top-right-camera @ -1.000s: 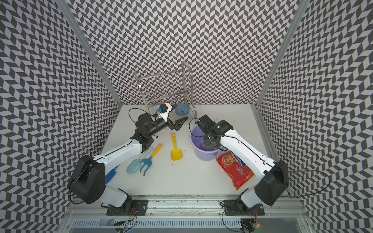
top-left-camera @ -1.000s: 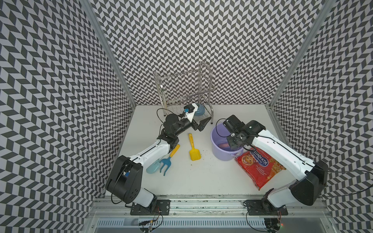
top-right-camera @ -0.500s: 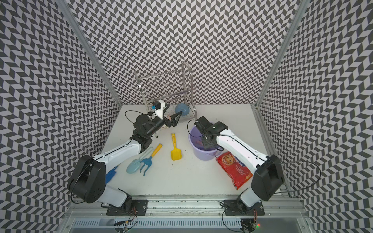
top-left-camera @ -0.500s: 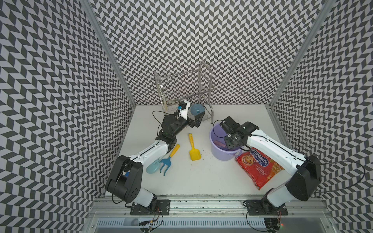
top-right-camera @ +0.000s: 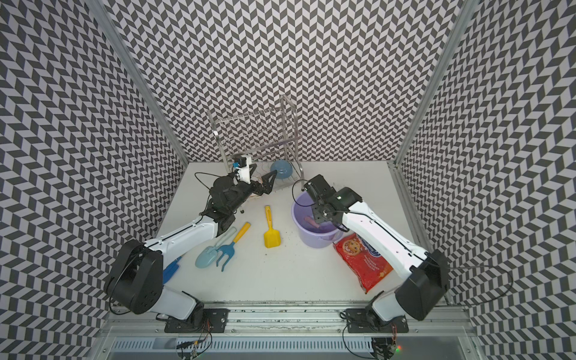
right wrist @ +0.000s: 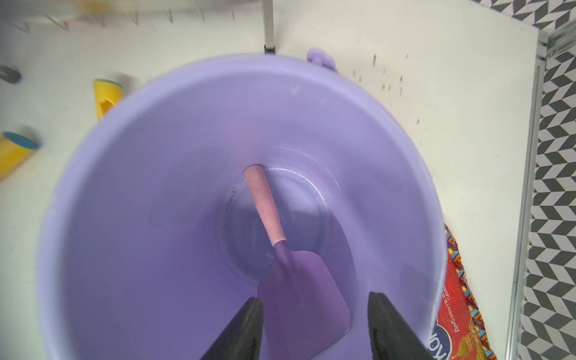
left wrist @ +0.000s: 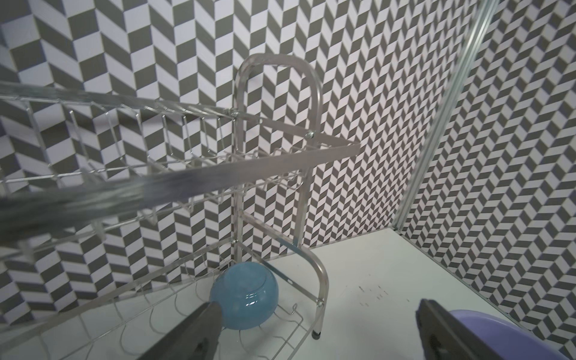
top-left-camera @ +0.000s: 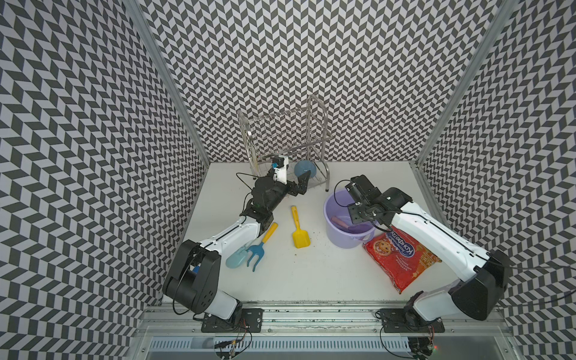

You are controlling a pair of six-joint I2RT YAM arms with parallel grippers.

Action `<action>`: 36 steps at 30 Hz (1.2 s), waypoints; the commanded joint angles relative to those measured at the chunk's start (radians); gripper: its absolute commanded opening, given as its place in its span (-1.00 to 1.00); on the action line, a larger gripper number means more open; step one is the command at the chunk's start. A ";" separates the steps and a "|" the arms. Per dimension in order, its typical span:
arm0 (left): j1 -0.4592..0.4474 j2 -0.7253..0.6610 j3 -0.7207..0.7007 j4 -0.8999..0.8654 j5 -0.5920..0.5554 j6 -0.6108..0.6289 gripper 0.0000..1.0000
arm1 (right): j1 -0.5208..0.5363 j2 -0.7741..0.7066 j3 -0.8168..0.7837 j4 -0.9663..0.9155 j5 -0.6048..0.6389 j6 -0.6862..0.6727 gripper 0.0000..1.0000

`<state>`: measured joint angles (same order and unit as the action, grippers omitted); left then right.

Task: Organize the gardening tools
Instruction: Place the gardening tool in the container, then pick up the gardening tool from the center of the board.

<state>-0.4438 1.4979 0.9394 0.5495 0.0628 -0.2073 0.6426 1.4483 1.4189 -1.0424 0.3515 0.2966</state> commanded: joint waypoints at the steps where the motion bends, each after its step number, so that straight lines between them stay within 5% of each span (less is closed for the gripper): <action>1: -0.009 -0.046 0.012 -0.186 -0.170 -0.091 1.00 | -0.004 -0.089 -0.028 0.135 -0.009 -0.018 0.34; 6: -0.077 -0.059 -0.002 -0.352 -0.378 -0.119 1.00 | -0.006 -0.182 -0.111 0.286 -0.001 -0.043 0.43; 16: -0.112 0.068 0.060 -0.538 -0.498 -0.189 1.00 | -0.008 -0.296 -0.207 0.423 0.047 -0.033 0.61; 19: -0.119 0.123 0.075 -0.546 -0.520 -0.229 0.97 | -0.008 -0.310 -0.231 0.440 0.055 -0.032 0.82; 36: -0.165 0.371 0.147 -0.577 -0.532 -0.314 0.55 | -0.008 -0.412 -0.322 0.531 0.070 -0.032 1.00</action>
<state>-0.6025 1.8507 1.0630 -0.0147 -0.4622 -0.4923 0.6380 1.0637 1.1049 -0.5846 0.4011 0.2588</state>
